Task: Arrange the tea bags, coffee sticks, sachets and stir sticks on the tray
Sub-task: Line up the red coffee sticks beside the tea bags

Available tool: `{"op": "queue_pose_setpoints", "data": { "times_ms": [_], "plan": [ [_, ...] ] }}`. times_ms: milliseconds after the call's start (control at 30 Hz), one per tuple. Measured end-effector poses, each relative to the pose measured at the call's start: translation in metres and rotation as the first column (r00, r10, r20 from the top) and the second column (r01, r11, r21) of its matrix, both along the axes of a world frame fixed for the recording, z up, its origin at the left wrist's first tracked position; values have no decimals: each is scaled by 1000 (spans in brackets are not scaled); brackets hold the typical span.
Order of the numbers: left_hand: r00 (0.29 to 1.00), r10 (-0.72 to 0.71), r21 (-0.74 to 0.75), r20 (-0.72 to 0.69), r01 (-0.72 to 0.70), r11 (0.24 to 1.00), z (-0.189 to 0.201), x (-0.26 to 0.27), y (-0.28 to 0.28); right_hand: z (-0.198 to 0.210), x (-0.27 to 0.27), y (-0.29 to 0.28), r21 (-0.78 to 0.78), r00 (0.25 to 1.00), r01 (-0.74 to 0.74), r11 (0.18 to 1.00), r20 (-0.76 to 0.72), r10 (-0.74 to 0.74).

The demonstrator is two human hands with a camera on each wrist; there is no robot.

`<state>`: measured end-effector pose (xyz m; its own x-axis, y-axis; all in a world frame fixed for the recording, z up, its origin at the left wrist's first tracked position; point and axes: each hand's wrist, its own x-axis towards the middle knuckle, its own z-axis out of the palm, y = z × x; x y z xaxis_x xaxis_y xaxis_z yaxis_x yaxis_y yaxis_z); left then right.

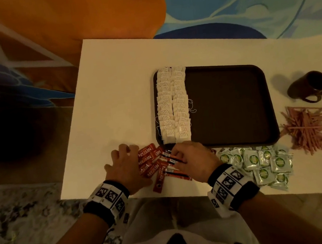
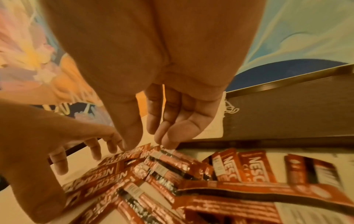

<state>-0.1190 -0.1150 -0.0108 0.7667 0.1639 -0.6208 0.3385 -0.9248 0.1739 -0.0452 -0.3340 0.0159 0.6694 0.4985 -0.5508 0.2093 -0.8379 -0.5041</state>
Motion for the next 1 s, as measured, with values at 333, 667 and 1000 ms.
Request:
{"op": "queue_pose_setpoints", "data": {
  "times_ms": [333, 667, 1000],
  "plan": [
    [974, 205, -82, 98, -197, 977, -8, -20, -25, -14, -14, 36, -88, 873, -416, 905, 242, 424],
    [968, 199, -102, 153, -185, 977, -12, -16, -35, -23, -15, 46, -118, 798, -486, 866, 343, 495],
    [956, 236, -137, 175, -214, 967, -12, -27, -44, -28, -3, 63, -148, 759, -508, 848, 388, 523]
  ]
}}
